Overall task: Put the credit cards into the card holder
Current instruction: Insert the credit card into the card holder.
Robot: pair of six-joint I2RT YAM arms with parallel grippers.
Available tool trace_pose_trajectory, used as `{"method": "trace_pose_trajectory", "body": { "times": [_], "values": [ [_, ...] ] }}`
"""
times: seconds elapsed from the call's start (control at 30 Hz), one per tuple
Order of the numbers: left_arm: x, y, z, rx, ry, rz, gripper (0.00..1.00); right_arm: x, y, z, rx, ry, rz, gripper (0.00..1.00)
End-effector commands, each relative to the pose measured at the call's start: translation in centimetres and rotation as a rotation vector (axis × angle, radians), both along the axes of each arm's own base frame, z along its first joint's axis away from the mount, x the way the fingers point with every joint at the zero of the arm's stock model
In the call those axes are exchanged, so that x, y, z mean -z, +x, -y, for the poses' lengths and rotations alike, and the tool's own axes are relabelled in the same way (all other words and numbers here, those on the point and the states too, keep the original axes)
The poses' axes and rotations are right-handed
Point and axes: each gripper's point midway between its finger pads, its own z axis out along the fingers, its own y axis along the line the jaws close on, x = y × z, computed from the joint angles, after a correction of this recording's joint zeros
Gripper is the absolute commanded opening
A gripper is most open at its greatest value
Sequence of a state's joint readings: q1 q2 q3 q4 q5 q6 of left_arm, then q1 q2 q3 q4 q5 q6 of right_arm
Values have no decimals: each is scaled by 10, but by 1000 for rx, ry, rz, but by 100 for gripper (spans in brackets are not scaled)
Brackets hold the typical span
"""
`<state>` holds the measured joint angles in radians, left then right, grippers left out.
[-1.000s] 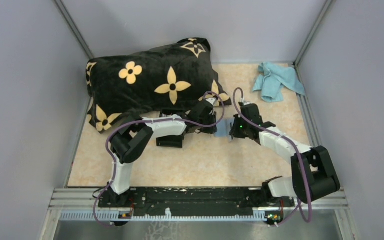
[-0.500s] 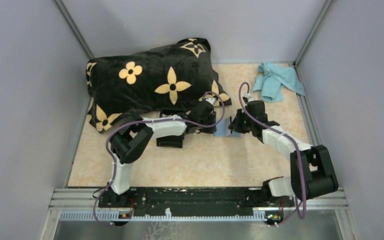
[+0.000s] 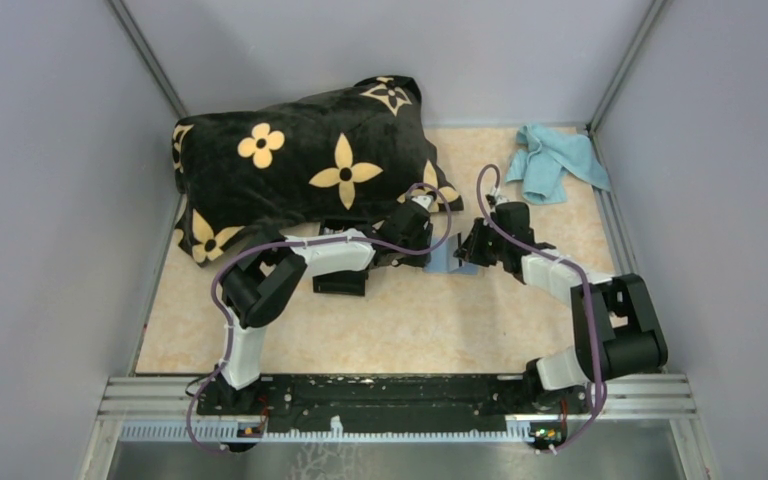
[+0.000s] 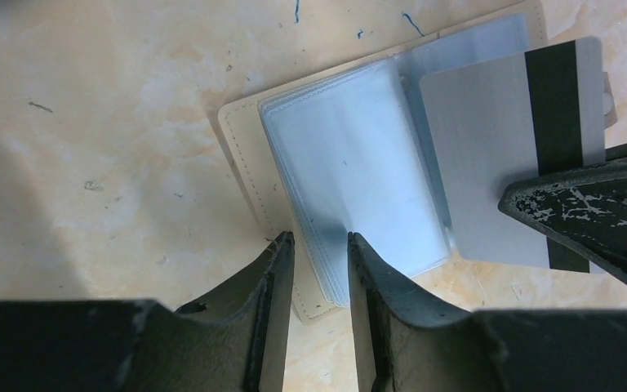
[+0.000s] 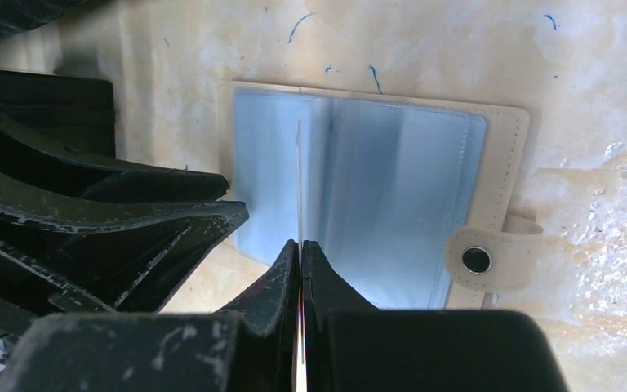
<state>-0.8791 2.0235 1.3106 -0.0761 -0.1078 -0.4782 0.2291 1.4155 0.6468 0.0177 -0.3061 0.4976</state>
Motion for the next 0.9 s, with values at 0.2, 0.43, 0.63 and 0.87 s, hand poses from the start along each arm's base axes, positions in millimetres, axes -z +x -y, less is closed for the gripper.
{"method": "trace_pose_trajectory", "body": {
  "times": [0.2,0.43,0.63,0.87],
  "values": [
    [15,0,-15,-12,101,-13,39,2,10,-2,-1,38,34,0],
    [20,-1,-16,-7,110,-25,39,2,11,-5,-4,61,34,0],
    [21,-1,-17,-9,115,-24,39,3,12,-6,-4,71,27,0],
    [22,-1,-16,-7,113,-28,39,5,12,-4,-2,73,22,0]
  ]
}}
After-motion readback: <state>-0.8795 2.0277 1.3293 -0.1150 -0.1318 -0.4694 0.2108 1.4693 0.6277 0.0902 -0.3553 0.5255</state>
